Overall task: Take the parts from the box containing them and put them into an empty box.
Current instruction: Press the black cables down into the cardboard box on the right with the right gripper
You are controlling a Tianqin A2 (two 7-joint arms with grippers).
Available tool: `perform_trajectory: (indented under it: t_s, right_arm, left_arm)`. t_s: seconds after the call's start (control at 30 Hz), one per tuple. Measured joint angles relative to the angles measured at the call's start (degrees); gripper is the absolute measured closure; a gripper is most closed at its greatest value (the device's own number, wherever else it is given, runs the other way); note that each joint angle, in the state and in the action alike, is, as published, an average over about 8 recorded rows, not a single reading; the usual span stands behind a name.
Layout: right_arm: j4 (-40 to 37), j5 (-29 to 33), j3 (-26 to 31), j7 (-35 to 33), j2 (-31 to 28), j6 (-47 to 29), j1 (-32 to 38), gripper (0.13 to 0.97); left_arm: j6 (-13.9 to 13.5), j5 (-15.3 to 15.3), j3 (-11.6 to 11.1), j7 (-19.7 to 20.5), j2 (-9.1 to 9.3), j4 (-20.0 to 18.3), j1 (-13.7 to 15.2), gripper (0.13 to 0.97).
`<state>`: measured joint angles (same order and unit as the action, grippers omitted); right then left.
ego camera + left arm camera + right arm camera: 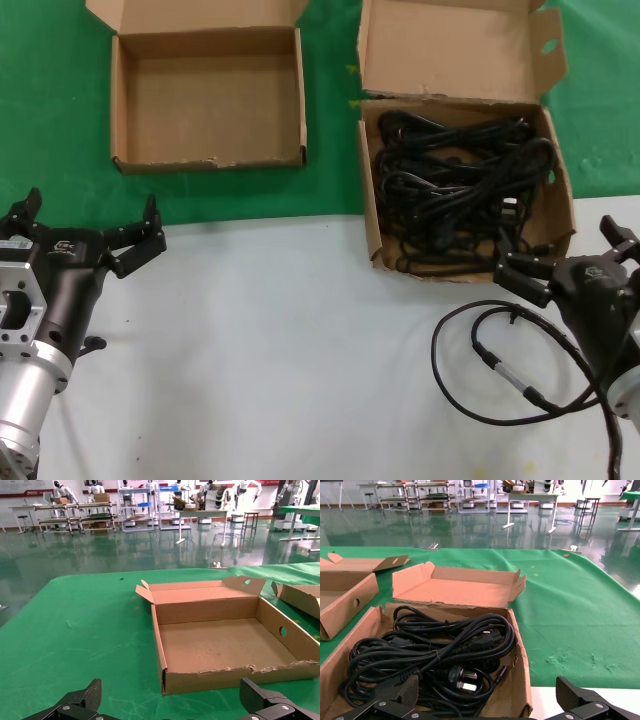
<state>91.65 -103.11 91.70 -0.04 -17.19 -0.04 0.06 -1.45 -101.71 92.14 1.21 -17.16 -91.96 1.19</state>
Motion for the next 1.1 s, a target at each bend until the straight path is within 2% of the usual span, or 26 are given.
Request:
perform_trajectory:
  t_s: [0.83, 1.1]
  right_arm:
    - [0.0, 0.0, 0.0, 0.0, 0.0, 0.0, 0.0, 0.129]
    - [0.0, 0.0, 0.0, 0.0, 0.0, 0.0, 0.0, 0.129]
  left_arm:
    - [0.0, 0.0, 0.0, 0.0, 0.00, 0.0, 0.0, 0.154]
    - [0.0, 0.0, 0.0, 0.0, 0.00, 0.0, 0.0, 0.242]
